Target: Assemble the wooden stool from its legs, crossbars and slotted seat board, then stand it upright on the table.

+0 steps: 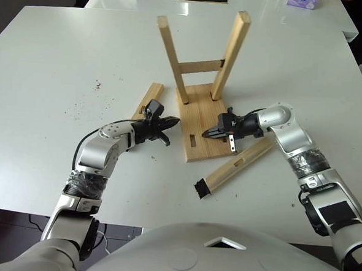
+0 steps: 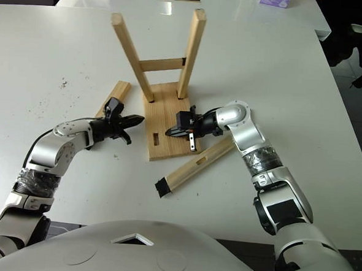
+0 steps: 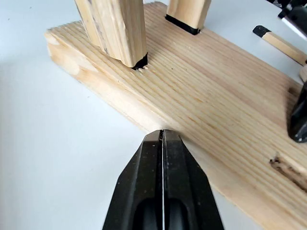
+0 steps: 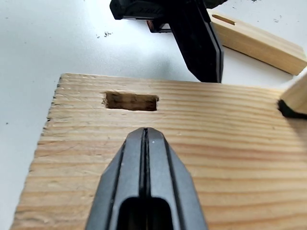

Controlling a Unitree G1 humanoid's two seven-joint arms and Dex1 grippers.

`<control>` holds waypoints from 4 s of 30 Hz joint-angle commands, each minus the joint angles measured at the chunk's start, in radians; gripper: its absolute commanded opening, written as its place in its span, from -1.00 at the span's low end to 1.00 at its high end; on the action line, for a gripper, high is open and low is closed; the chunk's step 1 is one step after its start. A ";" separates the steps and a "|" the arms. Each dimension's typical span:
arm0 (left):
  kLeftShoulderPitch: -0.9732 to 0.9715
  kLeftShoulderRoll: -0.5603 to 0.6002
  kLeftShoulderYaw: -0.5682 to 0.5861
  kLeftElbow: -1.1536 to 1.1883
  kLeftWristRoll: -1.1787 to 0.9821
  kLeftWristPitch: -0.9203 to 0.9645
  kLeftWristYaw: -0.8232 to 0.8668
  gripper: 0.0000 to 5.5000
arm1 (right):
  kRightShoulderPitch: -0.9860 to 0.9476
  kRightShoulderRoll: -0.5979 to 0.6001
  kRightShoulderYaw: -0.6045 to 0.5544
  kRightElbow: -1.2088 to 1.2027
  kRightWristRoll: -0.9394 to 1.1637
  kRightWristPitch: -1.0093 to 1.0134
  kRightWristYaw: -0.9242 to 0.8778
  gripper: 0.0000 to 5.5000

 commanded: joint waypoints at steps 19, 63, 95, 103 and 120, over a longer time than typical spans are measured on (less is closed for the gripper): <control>0.250 0.050 0.083 -0.296 -0.032 0.084 0.037 -1.00 | 0.047 -0.231 -0.167 -0.064 -0.034 0.064 -0.158 -1.00; 0.258 -0.211 0.440 -0.439 -0.091 -0.085 0.449 -1.00 | 0.443 -0.029 -0.570 -0.412 0.052 0.314 -0.765 -0.85; 0.269 -0.450 0.451 -0.418 -0.065 -0.284 0.774 -1.00 | 0.669 0.042 -0.590 -0.693 0.090 0.697 -0.951 0.03; 0.308 -0.469 0.438 -0.438 -0.067 -0.302 0.789 -1.00 | 0.709 -0.017 -0.576 -0.709 0.081 0.724 -0.919 0.03; 0.296 -0.456 0.453 -0.470 -0.119 -0.251 0.806 -1.00 | 0.787 0.024 -0.585 -0.713 0.084 0.645 -0.979 -0.53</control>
